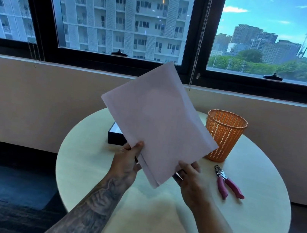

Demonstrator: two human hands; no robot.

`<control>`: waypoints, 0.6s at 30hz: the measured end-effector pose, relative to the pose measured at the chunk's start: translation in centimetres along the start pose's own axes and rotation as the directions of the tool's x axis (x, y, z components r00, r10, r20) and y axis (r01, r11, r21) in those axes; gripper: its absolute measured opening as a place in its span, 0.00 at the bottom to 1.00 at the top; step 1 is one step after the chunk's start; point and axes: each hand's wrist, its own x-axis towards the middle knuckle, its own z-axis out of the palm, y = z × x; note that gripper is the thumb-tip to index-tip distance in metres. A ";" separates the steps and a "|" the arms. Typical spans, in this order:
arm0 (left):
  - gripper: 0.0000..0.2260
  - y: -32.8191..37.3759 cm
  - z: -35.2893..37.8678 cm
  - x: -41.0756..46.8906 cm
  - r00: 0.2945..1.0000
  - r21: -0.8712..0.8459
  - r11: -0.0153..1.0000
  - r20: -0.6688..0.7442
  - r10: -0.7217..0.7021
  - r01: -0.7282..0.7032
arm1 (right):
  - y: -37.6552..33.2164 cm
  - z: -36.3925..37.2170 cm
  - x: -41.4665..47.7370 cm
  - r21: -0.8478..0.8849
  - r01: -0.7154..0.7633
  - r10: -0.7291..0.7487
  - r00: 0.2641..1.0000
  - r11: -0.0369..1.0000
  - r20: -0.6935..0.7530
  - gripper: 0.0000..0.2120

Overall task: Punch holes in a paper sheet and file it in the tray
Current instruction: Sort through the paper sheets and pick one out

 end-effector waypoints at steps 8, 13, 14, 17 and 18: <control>0.15 7.9 -5.4 3.2 0.987 0.130 0.989 0.154 0.055 -0.075 | -6.0 -3.2 -0.4 -0.340 0.194 -0.234 0.969 0.920 -0.082 0.13; 0.13 7.9 -5.3 3.5 0.968 0.412 0.881 0.193 0.163 -0.231 | -6.2 -2.0 -0.7 -0.489 0.314 -0.363 0.932 0.814 -0.007 0.08; 0.10 7.9 -4.9 3.3 0.959 0.415 0.867 0.181 0.220 -0.277 | -6.2 -1.7 -0.7 -0.501 0.347 -0.403 0.915 0.793 -0.005 0.09; 0.08 7.8 -3.8 2.9 0.929 0.412 0.833 0.153 0.336 -0.369 | -6.2 -1.0 -0.5 -0.495 0.421 -0.496 0.868 0.760 -0.023 0.11; 0.07 7.7 -3.6 2.8 0.924 0.407 0.830 0.145 0.354 -0.381 | -6.3 -0.8 -0.5 -0.488 0.433 -0.508 0.861 0.758 -0.025 0.11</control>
